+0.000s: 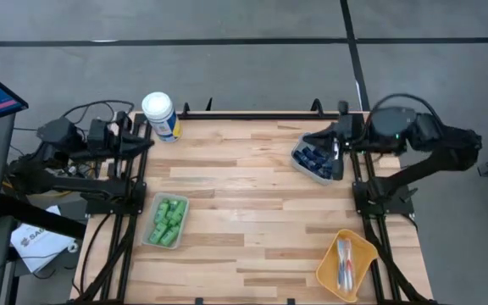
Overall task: Pick & Place Travel size toiletries
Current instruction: Return To Home Position
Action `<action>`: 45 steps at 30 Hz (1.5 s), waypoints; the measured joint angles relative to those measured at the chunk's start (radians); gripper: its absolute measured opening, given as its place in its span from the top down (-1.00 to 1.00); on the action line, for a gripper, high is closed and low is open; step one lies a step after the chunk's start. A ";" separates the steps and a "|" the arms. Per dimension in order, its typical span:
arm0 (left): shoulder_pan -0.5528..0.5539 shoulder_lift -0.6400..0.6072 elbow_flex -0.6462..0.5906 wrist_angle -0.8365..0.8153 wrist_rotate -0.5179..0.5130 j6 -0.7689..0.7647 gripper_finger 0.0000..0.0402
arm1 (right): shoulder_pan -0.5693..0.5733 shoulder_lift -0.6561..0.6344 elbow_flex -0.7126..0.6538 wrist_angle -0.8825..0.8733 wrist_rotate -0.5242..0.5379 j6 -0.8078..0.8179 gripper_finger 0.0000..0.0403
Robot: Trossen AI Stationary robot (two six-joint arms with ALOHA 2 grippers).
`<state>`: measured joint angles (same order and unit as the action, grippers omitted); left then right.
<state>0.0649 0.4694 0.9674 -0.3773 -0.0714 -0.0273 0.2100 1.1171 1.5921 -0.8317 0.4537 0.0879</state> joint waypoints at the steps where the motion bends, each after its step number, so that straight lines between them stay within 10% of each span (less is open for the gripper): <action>1: 0.000 -0.006 -0.014 0.002 0.023 0.009 0.99 | -0.035 -0.005 -0.004 0.024 -0.079 -0.070 0.98; 15: 0.000 -0.244 -0.349 0.120 0.010 -0.131 0.99 | -0.360 -0.238 -0.362 0.286 -0.537 -0.184 1.00; 45: 0.000 -0.404 -0.782 0.334 -0.067 -0.325 0.99 | -0.413 -1.018 -1.349 0.930 -0.560 0.276 1.00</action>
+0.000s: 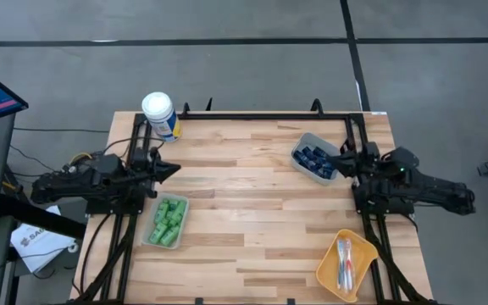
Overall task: Pick & Place Travel size toiletries
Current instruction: Return To Home Position
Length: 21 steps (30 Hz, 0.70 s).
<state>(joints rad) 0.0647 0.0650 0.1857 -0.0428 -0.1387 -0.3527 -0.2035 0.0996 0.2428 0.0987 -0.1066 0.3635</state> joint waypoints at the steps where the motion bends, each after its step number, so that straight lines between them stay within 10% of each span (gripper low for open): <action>1: 0.000 0.000 -0.013 0.007 0.003 -0.007 0.99 | 0.000 -0.015 -0.026 0.020 0.000 0.016 1.00; 21: 0.000 0.002 -0.179 0.161 0.023 -0.093 0.99 | -0.002 -0.097 -0.232 0.120 0.014 0.160 1.00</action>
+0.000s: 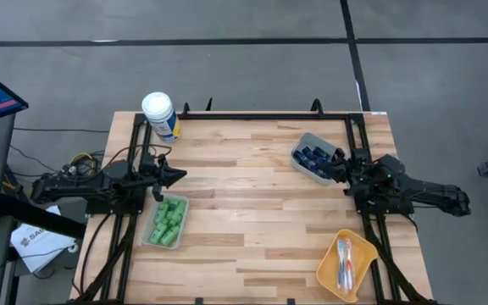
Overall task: Pick & Place Travel size toiletries
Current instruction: Return To Home Position
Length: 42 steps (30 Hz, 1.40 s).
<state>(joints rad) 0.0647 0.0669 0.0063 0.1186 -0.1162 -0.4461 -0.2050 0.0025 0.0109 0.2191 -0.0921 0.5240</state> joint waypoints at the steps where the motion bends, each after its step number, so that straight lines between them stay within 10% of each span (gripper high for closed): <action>1: 0.000 0.000 0.000 -0.003 0.000 0.000 0.99 | 0.000 0.000 0.000 -0.001 0.000 0.000 1.00; 18: 0.000 0.014 0.000 -0.005 -0.007 -0.002 0.99 | 0.001 0.011 0.001 -0.201 -0.004 -0.275 1.00; 42: 0.000 0.014 0.000 0.012 -0.006 -0.004 0.99 | 0.000 0.017 0.001 -0.207 0.012 -0.254 1.00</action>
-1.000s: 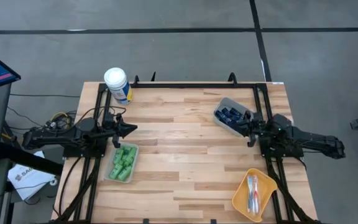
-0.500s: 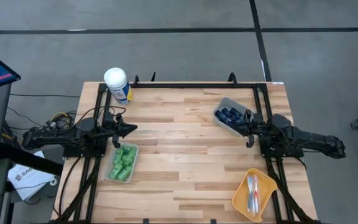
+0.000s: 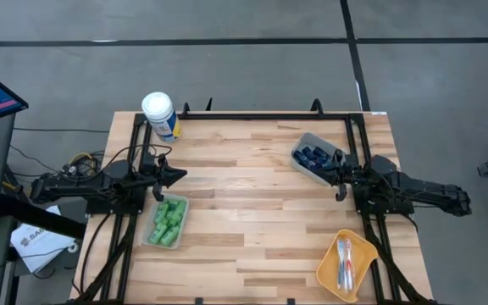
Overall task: Pick & Place Travel size toiletries
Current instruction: Return To Home Position
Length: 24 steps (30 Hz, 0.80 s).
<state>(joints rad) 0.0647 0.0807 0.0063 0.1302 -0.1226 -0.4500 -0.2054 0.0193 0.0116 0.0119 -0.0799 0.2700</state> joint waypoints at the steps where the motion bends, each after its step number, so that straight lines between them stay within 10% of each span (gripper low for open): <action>1: 0.000 0.000 0.000 0.000 0.000 0.000 0.99 | 0.000 0.000 0.000 0.000 0.000 0.000 1.00; 24: 0.000 0.000 0.000 0.008 0.000 0.000 0.99 | 0.000 0.000 0.000 -0.001 0.000 0.000 1.00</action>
<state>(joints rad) 0.0648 0.0807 0.0063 0.1381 -0.1226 -0.4503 -0.2054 0.0193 0.0116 0.0113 -0.0797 0.2703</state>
